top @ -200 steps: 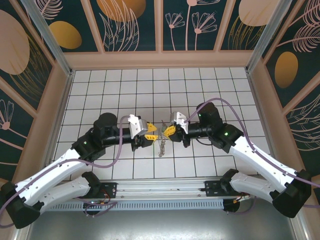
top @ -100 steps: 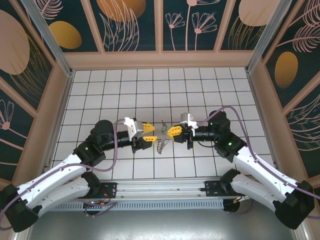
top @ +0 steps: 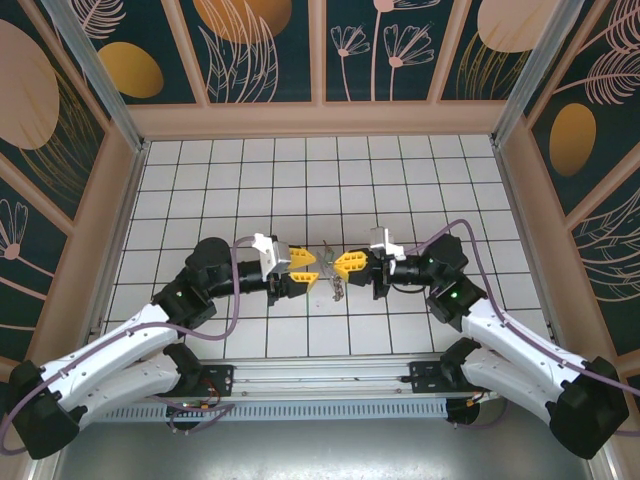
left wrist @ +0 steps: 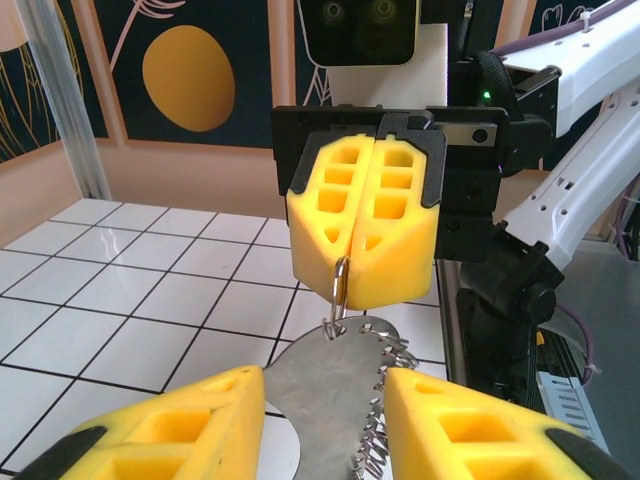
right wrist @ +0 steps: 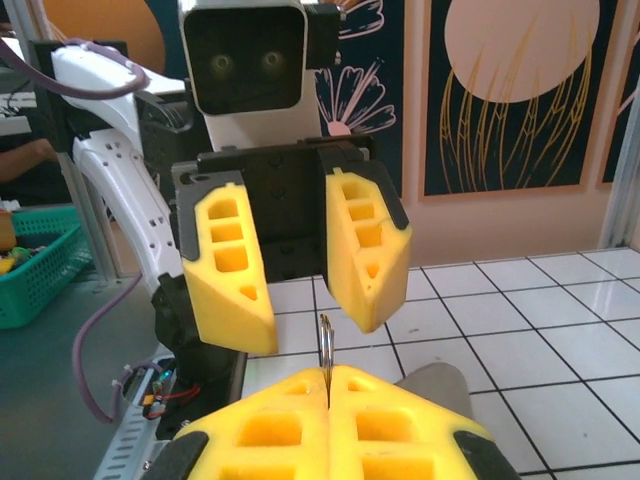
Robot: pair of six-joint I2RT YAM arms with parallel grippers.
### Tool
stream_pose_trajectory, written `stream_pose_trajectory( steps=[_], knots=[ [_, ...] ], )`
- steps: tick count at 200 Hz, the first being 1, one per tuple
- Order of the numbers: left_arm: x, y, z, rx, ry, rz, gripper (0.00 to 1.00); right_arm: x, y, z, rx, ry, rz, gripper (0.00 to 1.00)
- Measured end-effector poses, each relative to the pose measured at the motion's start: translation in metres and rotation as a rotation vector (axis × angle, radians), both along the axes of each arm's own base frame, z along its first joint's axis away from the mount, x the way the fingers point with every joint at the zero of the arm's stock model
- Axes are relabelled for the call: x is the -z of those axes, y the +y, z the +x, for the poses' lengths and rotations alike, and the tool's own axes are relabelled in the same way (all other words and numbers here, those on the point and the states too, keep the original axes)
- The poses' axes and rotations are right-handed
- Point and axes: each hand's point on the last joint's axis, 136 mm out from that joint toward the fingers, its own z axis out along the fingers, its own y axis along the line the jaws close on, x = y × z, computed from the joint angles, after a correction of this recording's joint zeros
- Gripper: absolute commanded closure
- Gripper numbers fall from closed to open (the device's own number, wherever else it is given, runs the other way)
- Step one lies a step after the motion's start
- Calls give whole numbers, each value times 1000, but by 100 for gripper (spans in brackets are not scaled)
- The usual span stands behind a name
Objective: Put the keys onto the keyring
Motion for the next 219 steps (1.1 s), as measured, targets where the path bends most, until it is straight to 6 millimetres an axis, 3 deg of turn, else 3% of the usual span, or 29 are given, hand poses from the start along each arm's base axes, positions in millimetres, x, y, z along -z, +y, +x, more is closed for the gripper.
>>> stream_pose_trajectory(
  steps=[89,177,219],
  knots=[
    [5,-8,-1,45,7,0,72,-4,2,-3,-42,-1,28,100],
    [-6,-13,-6,92,-13,-44,75,-4,2,-7,-62,-4,37,100],
    [-7,-16,-6,107,-6,-52,84,-5,2,-7,-63,-11,42,100]
  ],
)
